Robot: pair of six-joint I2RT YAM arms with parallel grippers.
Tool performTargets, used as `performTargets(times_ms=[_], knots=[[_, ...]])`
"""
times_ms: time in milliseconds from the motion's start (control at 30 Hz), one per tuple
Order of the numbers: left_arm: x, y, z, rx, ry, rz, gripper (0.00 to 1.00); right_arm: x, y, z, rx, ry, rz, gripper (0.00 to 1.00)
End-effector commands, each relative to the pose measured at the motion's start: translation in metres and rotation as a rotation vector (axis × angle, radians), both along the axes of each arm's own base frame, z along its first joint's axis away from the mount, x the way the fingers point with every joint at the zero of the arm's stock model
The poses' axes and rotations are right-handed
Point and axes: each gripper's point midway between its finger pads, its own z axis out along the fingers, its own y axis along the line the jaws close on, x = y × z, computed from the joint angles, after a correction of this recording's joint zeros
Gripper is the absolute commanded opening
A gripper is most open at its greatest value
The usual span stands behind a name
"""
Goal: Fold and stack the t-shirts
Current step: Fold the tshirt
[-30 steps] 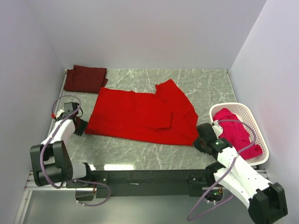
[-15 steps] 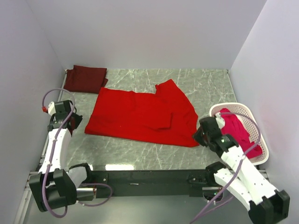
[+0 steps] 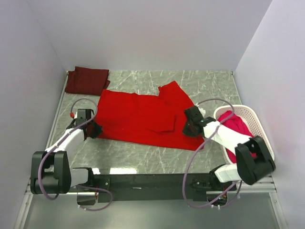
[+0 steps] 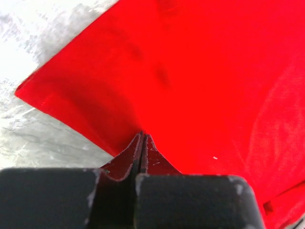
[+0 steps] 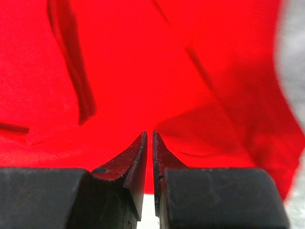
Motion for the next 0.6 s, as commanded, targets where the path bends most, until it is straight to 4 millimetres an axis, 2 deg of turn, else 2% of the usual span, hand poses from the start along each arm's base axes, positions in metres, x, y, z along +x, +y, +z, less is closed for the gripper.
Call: performTargets(times_ms=[0, 33, 167, 200, 333, 567], knots=[[0.01, 0.002, -0.004, -0.006, -0.042, 0.043, 0.01, 0.031, 0.03, 0.016, 0.032, -0.091, 0.061, 0.15], [0.01, 0.003, -0.006, -0.004, -0.039, 0.045, 0.01, 0.032, 0.04, 0.011, 0.022, -0.075, 0.082, 0.15], [0.005, 0.01, -0.019, 0.031, 0.017, 0.071, 0.01, 0.039, 0.057, 0.001, 0.019, -0.051, 0.096, 0.15], [0.003, 0.012, -0.021, 0.036, 0.03, 0.079, 0.01, 0.039, 0.059, -0.007, 0.02, -0.025, 0.097, 0.15], [0.001, 0.016, -0.019, 0.05, 0.022, 0.098, 0.01, 0.052, 0.072, -0.007, 0.033, -0.027, 0.103, 0.14], [0.0, 0.018, -0.015, 0.064, 0.021, 0.096, 0.01, 0.077, 0.087, 0.006, 0.045, -0.054, 0.111, 0.14]])
